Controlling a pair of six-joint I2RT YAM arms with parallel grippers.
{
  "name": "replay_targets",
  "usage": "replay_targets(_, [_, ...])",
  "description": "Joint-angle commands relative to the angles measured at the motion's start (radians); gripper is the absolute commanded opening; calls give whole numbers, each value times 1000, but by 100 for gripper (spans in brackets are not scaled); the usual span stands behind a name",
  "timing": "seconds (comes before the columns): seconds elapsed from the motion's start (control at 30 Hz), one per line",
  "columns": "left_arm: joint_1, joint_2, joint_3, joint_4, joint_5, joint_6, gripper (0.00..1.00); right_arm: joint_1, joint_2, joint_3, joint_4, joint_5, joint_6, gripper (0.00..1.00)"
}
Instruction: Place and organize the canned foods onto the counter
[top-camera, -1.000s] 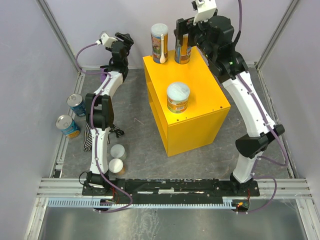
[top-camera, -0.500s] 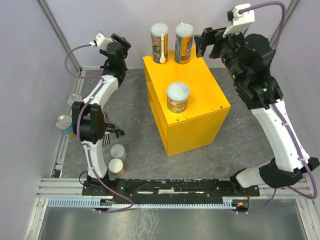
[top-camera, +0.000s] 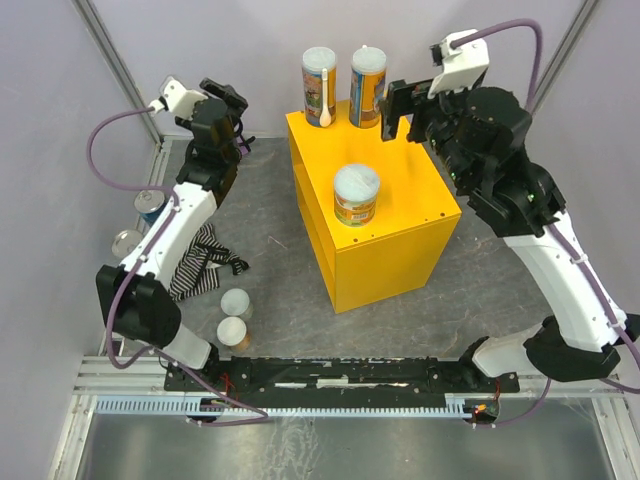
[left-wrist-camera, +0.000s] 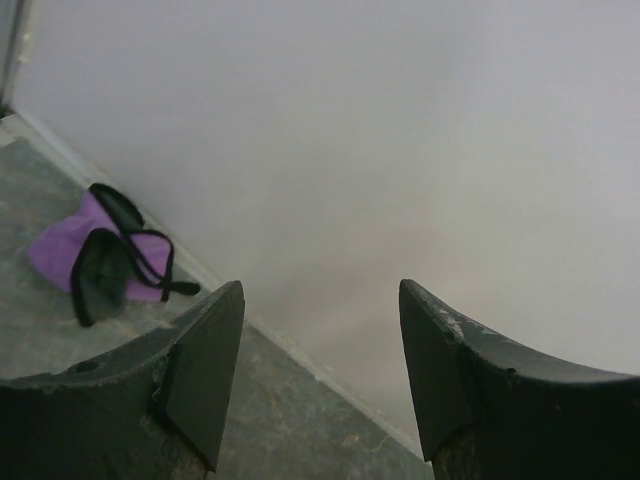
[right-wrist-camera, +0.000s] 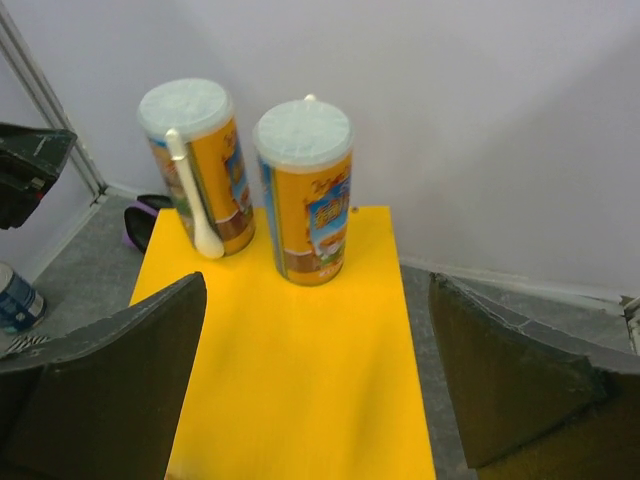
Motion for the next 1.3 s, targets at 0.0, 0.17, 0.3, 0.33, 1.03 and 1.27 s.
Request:
replay_targets(0.0, [-33, -97, -59, -81, -113, -45, 70, 153, 11, 76, -71, 226, -85, 100])
replay_targets(0.17, [-63, -190, -99, -133, -131, -50, 70, 340, 18, 71, -64, 389, -139, 99])
replay_targets(0.3, [-72, -263, -130, -160, -146, -33, 70, 445, 14, 63, -39, 459, -200, 99])
replay_targets(0.33, [-74, -280, -135, -171, -153, -27, 70, 460, 7, 50, -23, 459, -211, 99])
replay_targets(1.03, [-75, -464, -151, -561, -166, -17, 70, 575, -50, 29, -45, 97, -123, 83])
replay_targets(1.27, [-50, -513, -128, -727, -167, -39, 72, 672, 109, 82, -154, 102, -95, 75])
